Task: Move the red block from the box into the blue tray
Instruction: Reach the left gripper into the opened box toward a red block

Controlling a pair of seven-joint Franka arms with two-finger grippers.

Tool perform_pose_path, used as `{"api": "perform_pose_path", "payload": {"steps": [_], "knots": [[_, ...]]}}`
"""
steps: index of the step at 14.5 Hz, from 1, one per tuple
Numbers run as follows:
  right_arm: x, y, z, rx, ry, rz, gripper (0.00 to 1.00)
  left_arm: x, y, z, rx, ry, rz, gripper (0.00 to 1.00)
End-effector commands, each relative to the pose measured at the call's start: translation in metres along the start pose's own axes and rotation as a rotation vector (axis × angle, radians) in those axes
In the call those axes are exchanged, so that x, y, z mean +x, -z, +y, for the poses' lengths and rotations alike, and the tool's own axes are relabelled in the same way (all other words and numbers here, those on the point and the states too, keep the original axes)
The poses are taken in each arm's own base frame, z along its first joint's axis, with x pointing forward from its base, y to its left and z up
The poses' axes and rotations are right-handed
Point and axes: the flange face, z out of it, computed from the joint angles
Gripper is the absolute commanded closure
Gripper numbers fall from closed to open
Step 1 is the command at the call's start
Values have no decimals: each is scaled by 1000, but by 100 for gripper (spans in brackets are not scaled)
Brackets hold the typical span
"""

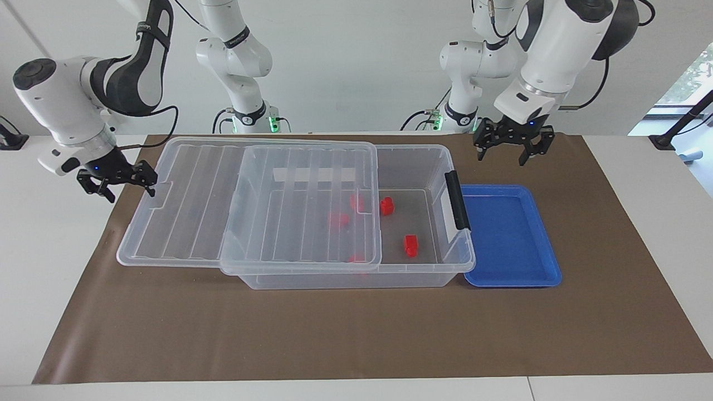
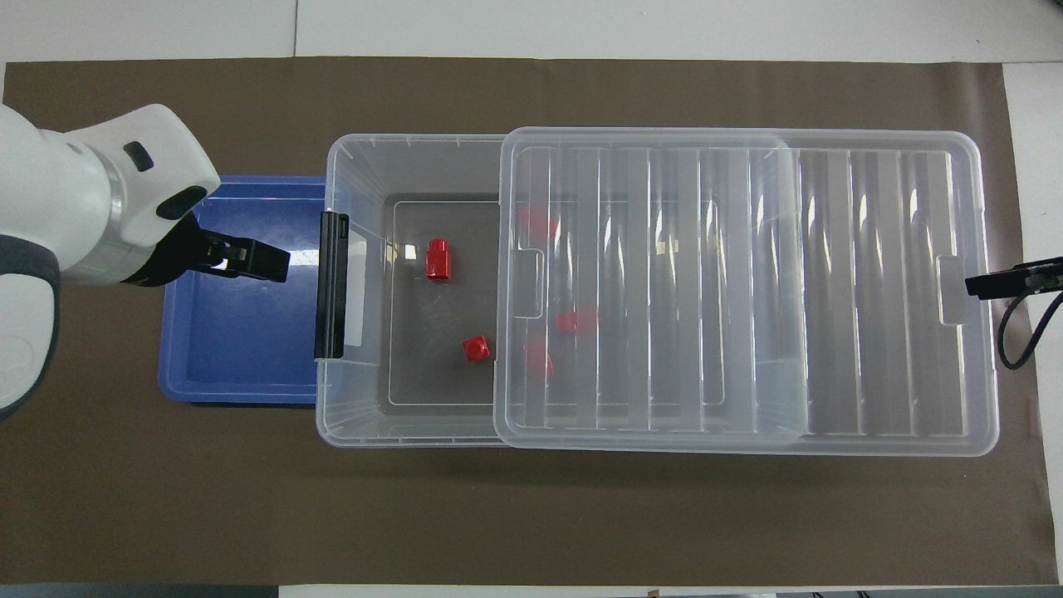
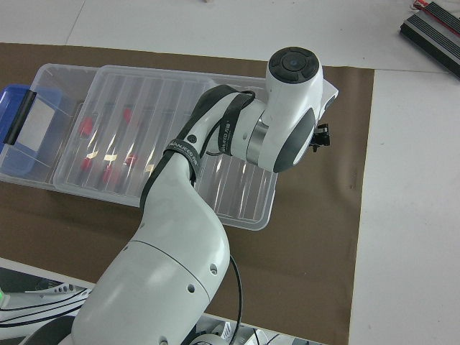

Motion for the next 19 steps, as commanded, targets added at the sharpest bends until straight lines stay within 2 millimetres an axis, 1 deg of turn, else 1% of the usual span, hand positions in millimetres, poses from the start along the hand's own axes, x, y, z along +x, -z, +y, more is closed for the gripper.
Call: {"api": "perform_pose_path", "payload": {"steps": [1, 2, 3, 5, 6, 8, 9, 10, 11, 13, 14, 15, 17, 18, 19], "knots": [[16, 21, -5, -5, 43, -6, 0, -2, -17, 33, -5, 36, 53, 0], [23, 31, -7, 1, 45, -17, 0, -3, -27, 49, -10, 44, 62, 0], [31, 45, -13, 6, 31, -28, 0, 0, -38, 57, -12, 61, 62, 0], [39, 69, -32, 13, -2, -45, 0, 9, -65, 85, -12, 78, 60, 0], [42, 75, -40, 13, -13, -52, 0, 16, -79, 91, -15, 102, 63, 0], [43, 80, -46, 0, -24, -60, 0, 23, -102, 100, -17, 124, 66, 0], [44, 80, -50, 1, -21, -63, 0, 27, -121, 102, -19, 123, 70, 0], [43, 83, -51, 1, -21, -63, 0, 30, -134, 105, -23, 126, 82, 0], [42, 89, -51, 1, -22, -63, 0, 32, -150, 114, -23, 128, 77, 0], [41, 111, -54, 4, -52, -73, 0, 34, -165, 116, -27, 130, 85, 0], [44, 121, -64, 5, -56, -78, 0, 35, -167, 115, -32, 131, 100, 0], [43, 129, -67, 7, -62, -84, 0, 37, -175, 114, -31, 133, 98, 0], [41, 135, -73, 8, -96, -93, 0, 38, -195, 114, -32, 135, 101, 0], [41, 138, -80, 10, -106, -92, 0, 36, -205, 112, -36, 136, 116, 0], [39, 140, -82, 13, -123, -101, 0, 34, -214, 109, -41, 140, 131, 0]]}}
